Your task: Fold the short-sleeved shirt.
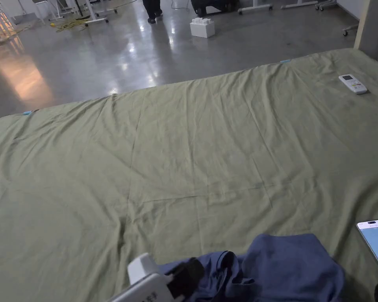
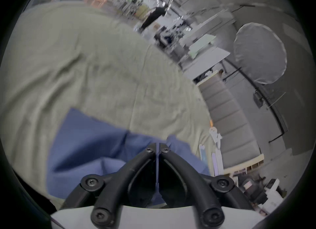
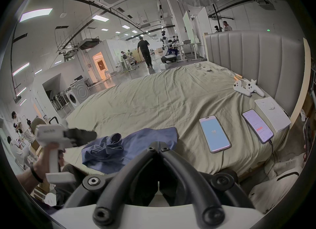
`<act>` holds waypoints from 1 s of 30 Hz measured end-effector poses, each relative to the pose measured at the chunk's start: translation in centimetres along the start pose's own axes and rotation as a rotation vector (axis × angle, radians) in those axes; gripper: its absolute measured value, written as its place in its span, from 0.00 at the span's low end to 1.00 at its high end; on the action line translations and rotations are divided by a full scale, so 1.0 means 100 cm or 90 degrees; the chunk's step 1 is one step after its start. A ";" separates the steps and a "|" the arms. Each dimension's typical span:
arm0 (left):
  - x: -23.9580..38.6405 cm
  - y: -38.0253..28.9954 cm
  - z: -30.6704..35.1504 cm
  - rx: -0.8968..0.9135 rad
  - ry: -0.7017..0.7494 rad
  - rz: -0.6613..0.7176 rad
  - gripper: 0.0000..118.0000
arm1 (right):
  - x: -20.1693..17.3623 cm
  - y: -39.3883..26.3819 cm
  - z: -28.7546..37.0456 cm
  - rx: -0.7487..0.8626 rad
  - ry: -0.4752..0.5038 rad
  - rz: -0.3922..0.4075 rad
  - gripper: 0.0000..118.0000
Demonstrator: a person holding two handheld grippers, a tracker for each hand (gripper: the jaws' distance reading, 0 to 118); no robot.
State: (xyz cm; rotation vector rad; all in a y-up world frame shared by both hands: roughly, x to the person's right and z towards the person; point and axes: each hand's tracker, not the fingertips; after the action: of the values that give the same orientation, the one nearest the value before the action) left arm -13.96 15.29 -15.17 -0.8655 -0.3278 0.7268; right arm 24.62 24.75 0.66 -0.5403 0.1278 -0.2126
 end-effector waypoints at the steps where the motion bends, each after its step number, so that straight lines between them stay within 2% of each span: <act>1: -0.005 -0.007 -0.016 -0.043 -0.018 -0.001 0.02 | 0.000 -0.001 0.001 0.000 0.000 0.001 0.00; 2: -0.007 -0.018 -0.031 -0.064 -0.014 0.015 0.02 | 0.000 -0.001 0.002 -0.002 -0.002 0.001 0.00; 4: -0.006 -0.039 -0.061 -0.133 0.017 -0.033 0.02 | -0.001 -0.003 0.004 -0.008 -0.009 0.004 0.00; 5: -0.004 -0.049 -0.067 -0.123 0.038 -0.073 0.01 | -0.001 -0.003 0.005 -0.012 -0.013 0.006 0.00; 6: -0.003 -0.049 -0.060 -0.069 0.025 -0.076 0.01 | -0.001 -0.004 0.005 -0.015 -0.017 0.008 0.00; 9: -0.002 -0.031 -0.038 -0.063 -0.002 -0.019 0.03 | -0.002 -0.003 0.003 -0.022 -0.019 0.012 0.00; 10: -0.002 -0.027 -0.026 -0.039 -0.012 -0.027 0.12 | -0.002 -0.003 0.001 -0.024 -0.017 0.010 0.00; 13: -0.011 -0.005 0.029 0.063 -0.042 -0.041 0.69 | -0.003 -0.002 -0.003 -0.024 -0.013 0.013 0.00; 14: -0.020 0.003 0.045 0.079 -0.052 -0.023 0.82 | -0.003 -0.001 -0.005 -0.024 -0.008 0.010 0.00; 15: -0.032 0.009 0.059 0.098 -0.058 0.001 0.83 | -0.003 -0.001 -0.007 -0.024 -0.001 0.006 0.00; 17: -0.063 0.015 0.077 0.134 -0.051 0.053 0.83 | -0.005 -0.001 -0.010 -0.024 0.007 0.001 0.00; 20: -0.107 0.016 0.076 0.130 0.034 0.160 0.83 | -0.008 -0.002 -0.011 -0.025 0.015 0.002 0.00; 23: -0.137 0.003 0.055 0.087 0.000 0.203 0.77 | -0.009 -0.003 -0.011 -0.035 0.020 0.007 0.00; 24: -0.140 -0.003 0.048 0.101 -0.064 0.209 0.72 | -0.010 -0.003 -0.010 -0.039 0.018 0.010 0.00; 25: -0.141 -0.008 0.045 0.104 -0.109 0.247 0.67 | -0.010 -0.003 -0.009 -0.044 0.018 0.014 0.00; 27: -0.139 -0.010 0.033 0.064 -0.107 0.290 0.34 | -0.010 -0.003 -0.006 -0.047 0.016 0.025 0.00; 28: -0.131 -0.012 0.027 0.058 -0.090 0.268 0.20 | -0.010 -0.003 -0.005 -0.048 0.013 0.029 0.00; 30: -0.126 -0.016 0.024 0.064 -0.082 0.228 0.16 | -0.010 -0.002 -0.005 -0.049 0.010 0.031 0.00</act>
State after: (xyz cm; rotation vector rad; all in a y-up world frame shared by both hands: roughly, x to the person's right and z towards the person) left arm -23.57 7.15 -12.15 -0.7914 -0.2502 1.1262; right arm 23.58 24.63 0.41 -0.6111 0.1646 -0.1655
